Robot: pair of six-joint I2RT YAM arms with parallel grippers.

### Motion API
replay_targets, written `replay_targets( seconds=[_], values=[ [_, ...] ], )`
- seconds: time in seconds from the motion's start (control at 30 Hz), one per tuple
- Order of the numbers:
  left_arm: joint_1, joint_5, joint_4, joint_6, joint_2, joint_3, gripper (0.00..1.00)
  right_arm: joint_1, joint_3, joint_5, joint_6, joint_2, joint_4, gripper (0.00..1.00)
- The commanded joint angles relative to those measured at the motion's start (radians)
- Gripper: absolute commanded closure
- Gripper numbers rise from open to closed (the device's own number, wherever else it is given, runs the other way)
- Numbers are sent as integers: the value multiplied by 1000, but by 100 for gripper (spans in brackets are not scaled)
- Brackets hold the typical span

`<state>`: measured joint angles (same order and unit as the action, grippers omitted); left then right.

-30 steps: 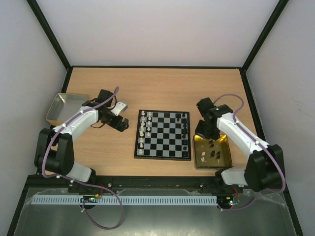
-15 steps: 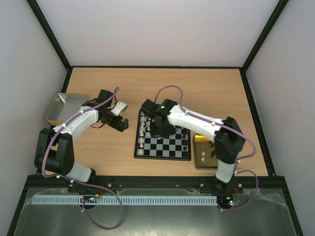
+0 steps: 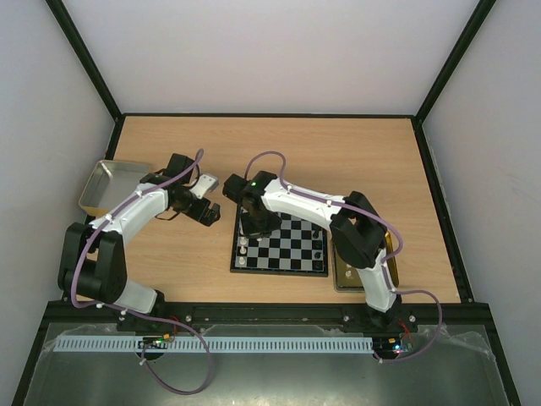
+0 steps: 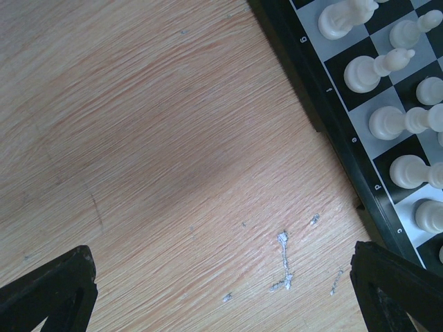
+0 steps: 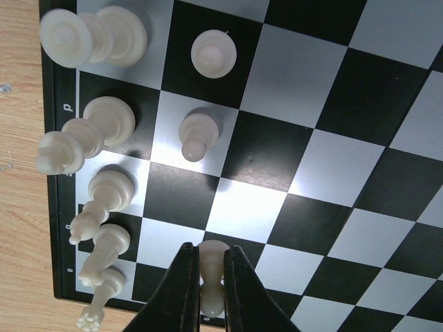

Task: Set up the chess pieces on the board
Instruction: Place the chess piece on the chessboard.

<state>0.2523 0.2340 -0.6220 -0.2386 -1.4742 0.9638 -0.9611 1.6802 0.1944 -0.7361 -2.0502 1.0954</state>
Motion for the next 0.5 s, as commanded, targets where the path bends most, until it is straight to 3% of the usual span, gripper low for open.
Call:
replay_targets(
  seconds=[0.0,0.47],
  values=[
    [-3,-3,-12,4,23,-5,0,-1,41,4,23,-33,17,94],
    [-8,-12,-7,4,23,-5,0,-1,82,42,43,-100,16,92]
  ],
)
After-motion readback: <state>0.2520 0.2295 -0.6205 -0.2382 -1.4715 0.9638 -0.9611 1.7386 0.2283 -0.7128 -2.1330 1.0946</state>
